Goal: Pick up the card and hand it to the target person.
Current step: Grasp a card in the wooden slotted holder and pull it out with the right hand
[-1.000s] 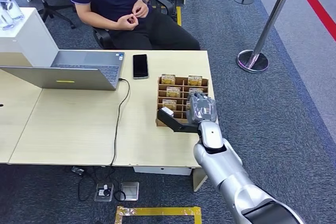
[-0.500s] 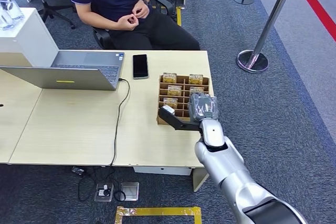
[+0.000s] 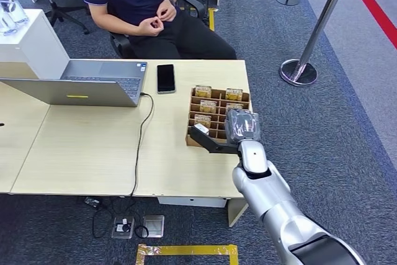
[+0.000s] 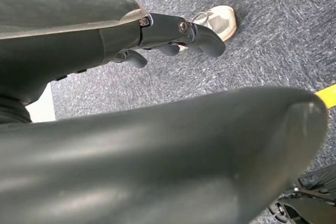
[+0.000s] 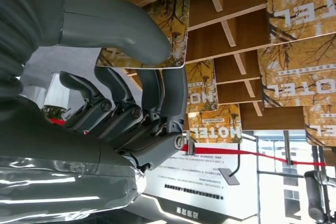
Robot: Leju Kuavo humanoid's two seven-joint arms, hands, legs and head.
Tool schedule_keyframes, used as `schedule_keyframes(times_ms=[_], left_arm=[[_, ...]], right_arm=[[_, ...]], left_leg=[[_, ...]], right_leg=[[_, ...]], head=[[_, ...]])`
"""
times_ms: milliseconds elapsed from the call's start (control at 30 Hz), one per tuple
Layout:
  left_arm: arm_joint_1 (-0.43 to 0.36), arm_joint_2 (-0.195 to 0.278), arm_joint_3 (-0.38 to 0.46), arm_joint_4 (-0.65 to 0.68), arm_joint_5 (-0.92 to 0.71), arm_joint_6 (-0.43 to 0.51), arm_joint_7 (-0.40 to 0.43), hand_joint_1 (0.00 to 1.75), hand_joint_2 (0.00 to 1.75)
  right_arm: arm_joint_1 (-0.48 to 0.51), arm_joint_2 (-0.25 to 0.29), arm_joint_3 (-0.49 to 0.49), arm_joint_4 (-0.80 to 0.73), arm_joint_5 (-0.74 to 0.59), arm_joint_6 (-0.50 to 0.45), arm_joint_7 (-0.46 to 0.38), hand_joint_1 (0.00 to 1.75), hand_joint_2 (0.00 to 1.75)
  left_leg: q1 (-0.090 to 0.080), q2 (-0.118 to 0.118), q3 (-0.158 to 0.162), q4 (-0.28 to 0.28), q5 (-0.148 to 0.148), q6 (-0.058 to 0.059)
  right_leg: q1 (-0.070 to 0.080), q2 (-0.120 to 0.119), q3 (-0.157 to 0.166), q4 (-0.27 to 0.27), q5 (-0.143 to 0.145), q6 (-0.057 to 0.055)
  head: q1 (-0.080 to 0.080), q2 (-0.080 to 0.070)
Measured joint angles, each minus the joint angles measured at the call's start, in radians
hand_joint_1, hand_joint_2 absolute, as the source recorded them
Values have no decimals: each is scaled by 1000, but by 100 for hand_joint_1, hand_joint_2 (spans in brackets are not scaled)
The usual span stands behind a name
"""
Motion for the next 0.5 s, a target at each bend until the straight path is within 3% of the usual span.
schedule_keyframes(times_ms=[133, 333, 500], left_arm=[[2, 0, 1, 0, 8, 4, -1, 0, 0], [13, 0, 1, 0, 24, 15, -6, 0, 0], [15, 0, 2, 0, 26, 21, -5, 0, 0]], right_arm=[[35, -10, -9, -85, -38, 7, -52, 175, 175], [129, -37, -11, -397, -164, 95, -145, 175, 175], [172, -54, -4, -566, -249, 67, -216, 175, 175]], left_leg=[[0, 0, -1, 0, 0, 0], [0, 0, -2, 0, 0, 0], [0, 0, -2, 0, 0, 0]], right_leg=[[0, 0, 0, 0, 0, 0], [0, 0, -2, 0, 0, 0], [0, 0, -1, 0, 0, 0]], head=[[0, 0], [-1, 0], [1, 0]])
